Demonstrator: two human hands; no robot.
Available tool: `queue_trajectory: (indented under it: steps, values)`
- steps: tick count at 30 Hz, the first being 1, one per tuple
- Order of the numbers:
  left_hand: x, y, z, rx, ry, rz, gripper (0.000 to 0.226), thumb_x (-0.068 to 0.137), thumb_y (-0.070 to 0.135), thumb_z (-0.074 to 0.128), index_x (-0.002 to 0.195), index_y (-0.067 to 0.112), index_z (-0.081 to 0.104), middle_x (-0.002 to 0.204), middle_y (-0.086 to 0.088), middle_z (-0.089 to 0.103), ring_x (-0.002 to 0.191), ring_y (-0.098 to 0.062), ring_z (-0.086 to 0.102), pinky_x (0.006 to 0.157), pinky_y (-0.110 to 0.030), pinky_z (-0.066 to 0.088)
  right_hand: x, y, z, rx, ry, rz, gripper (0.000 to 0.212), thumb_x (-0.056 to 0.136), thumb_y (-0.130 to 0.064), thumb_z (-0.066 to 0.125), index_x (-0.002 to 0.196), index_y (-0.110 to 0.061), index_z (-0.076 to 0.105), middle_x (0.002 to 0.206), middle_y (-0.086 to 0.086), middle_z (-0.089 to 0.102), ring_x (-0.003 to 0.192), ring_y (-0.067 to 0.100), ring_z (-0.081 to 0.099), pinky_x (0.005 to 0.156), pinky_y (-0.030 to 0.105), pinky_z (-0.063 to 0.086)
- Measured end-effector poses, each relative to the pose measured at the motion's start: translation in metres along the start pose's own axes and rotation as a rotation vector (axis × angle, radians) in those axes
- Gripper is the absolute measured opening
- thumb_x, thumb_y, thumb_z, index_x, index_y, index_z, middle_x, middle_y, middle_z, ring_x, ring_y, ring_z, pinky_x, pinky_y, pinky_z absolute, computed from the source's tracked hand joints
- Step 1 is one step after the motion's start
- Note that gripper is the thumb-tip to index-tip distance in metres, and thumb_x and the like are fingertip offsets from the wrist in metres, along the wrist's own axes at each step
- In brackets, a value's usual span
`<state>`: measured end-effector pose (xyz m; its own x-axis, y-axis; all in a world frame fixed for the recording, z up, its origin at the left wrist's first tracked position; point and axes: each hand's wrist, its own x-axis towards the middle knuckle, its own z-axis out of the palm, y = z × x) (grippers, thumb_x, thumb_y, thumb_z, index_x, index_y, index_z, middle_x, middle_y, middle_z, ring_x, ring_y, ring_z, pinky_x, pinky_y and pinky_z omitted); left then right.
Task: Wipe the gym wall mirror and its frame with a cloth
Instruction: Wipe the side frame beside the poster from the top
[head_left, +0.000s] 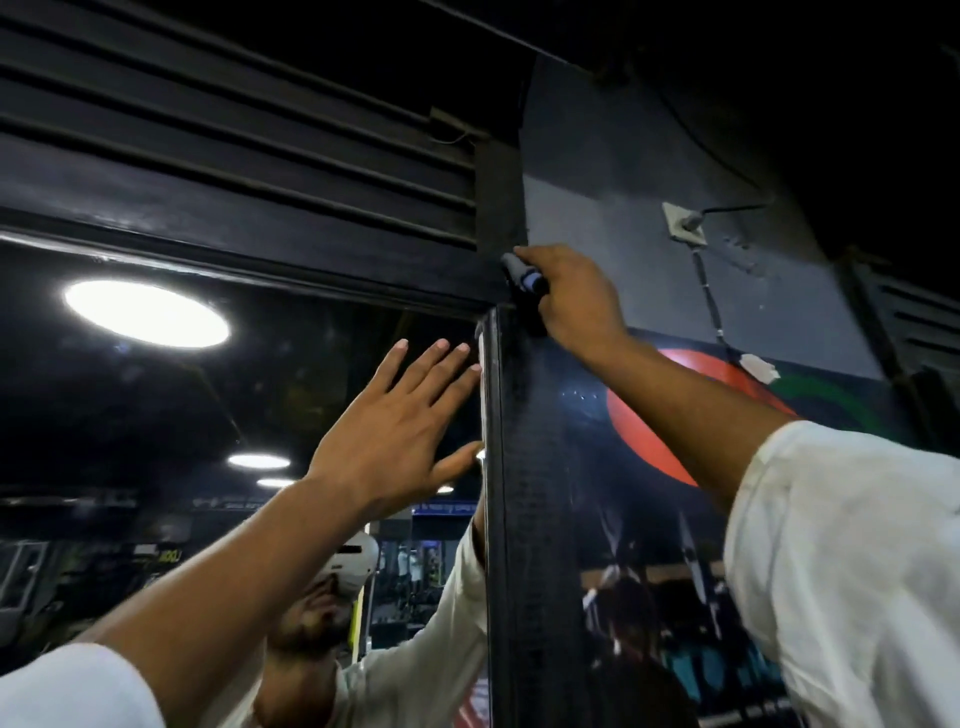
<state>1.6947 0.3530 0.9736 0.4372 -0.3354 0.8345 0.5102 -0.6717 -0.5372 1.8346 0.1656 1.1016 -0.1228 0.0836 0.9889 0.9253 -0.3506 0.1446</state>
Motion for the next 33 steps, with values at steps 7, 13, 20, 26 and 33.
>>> queue_trajectory:
  steps: [7, 13, 20, 26, 33]
  values:
    - [0.000, 0.001, 0.000, 0.025, 0.003, 0.002, 0.085, 0.103, 0.072, 0.009, 0.171, 0.022, 0.006, 0.178, -0.002, -0.001, 0.165, -0.017, -0.007, 0.134, -0.049, -0.003, -0.079, 0.000, 0.040, 0.052, 0.132, -0.145, 0.061, 0.091, -0.005, 0.054, 0.150, -0.016, 0.057, 0.155, 0.008, 0.056, 0.145, 0.032, 0.050, 0.110, 0.049, 0.049]
    - [-0.004, 0.004, -0.004, 0.022, 0.013, -0.040, 0.090, 0.102, 0.072, 0.017, 0.171, 0.015, 0.012, 0.178, -0.007, 0.013, 0.165, -0.020, 0.007, 0.135, -0.046, 0.006, -0.141, 0.013, 0.007, -0.110, -0.060, -0.479, 0.066, 0.079, -0.004, 0.051, 0.144, -0.012, 0.064, 0.149, 0.009, 0.061, 0.138, 0.033, 0.057, 0.110, 0.045, 0.051]
    - [-0.005, 0.004, -0.004, 0.048, 0.010, -0.056, 0.094, 0.100, 0.075, 0.021, 0.171, 0.013, 0.010, 0.178, -0.009, 0.011, 0.165, -0.021, 0.006, 0.135, -0.048, 0.006, -0.046, -0.013, -0.003, -0.141, -0.043, -0.244, 0.050, 0.094, -0.010, 0.051, 0.141, -0.017, 0.066, 0.148, 0.006, 0.062, 0.136, 0.034, 0.057, 0.103, 0.053, 0.054]
    - [-0.007, 0.004, -0.004, 0.052, 0.025, -0.063, 0.097, 0.100, 0.076, 0.023, 0.170, 0.010, 0.012, 0.178, -0.011, 0.014, 0.165, -0.023, 0.008, 0.134, -0.050, 0.007, -0.104, -0.020, 0.013, -0.078, -0.057, -0.331, 0.062, 0.081, -0.004, 0.046, 0.138, -0.011, 0.068, 0.148, 0.009, 0.061, 0.139, 0.036, 0.056, 0.104, 0.056, 0.055]
    - [-0.007, 0.005, -0.005, 0.041, -0.009, 0.001, 0.098, 0.098, 0.077, 0.017, 0.171, 0.012, 0.008, 0.178, -0.009, 0.010, 0.166, -0.022, 0.004, 0.134, -0.051, 0.002, -0.174, -0.027, -0.017, -0.108, -0.257, -0.578, 0.061, 0.075, -0.010, 0.040, 0.124, -0.012, 0.076, 0.136, 0.005, 0.071, 0.130, 0.033, 0.064, 0.100, 0.048, 0.059]
